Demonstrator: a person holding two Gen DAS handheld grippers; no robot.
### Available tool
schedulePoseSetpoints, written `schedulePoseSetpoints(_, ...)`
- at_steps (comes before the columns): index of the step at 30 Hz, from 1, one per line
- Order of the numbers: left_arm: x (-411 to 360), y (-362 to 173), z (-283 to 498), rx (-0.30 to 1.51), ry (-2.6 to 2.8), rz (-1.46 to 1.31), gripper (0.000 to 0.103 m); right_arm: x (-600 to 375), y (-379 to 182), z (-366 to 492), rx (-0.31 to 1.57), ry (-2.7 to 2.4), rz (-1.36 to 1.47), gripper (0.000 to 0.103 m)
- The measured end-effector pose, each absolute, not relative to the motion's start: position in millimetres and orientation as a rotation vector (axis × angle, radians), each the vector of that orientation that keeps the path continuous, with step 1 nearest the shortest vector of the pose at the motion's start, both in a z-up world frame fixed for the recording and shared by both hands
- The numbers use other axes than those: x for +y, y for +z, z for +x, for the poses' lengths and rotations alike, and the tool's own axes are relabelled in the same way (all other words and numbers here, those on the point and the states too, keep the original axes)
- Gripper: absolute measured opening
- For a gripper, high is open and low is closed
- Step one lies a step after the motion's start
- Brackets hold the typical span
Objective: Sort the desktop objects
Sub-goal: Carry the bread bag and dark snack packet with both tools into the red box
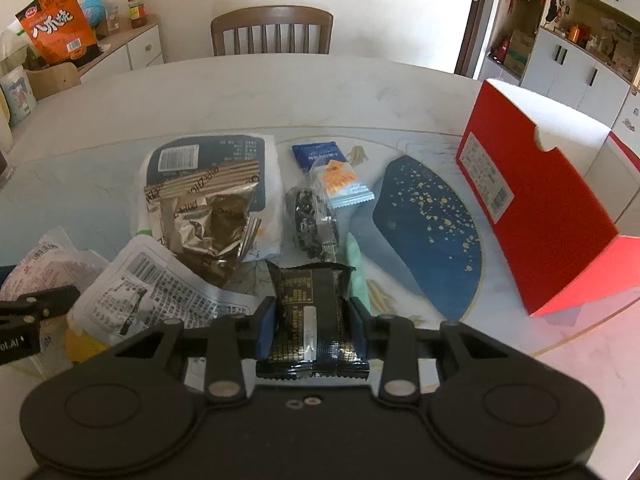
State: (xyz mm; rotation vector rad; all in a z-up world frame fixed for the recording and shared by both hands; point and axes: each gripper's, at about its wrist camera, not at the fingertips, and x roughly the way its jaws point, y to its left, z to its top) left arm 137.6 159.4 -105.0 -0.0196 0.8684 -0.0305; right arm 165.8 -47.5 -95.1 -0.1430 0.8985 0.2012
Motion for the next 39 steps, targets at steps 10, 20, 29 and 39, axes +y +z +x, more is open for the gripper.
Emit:
schedulePoseSetpoints(10,150,-67,128,0.820,-0.007,-0.007,0.053,-62,-62,151,0.852,0.218,-0.125,0.036)
schedulePoseSetpoints(20,106,-37,126,0.795,-0.001,0.008,0.053,-100,-36,141,0.818,0.274,-0.100,0.036)
schedulePoseSetpoints(29,37,-10,137,0.762,-0.048,0.031,0.053,-154,-10,147,0.789,0.297,-0.108,0.036)
schedulePoseSetpoints(39,-46,12,164,0.720,-0.115,0.040,0.053,-221,8,169,0.746,0.299,-0.092,0.036)
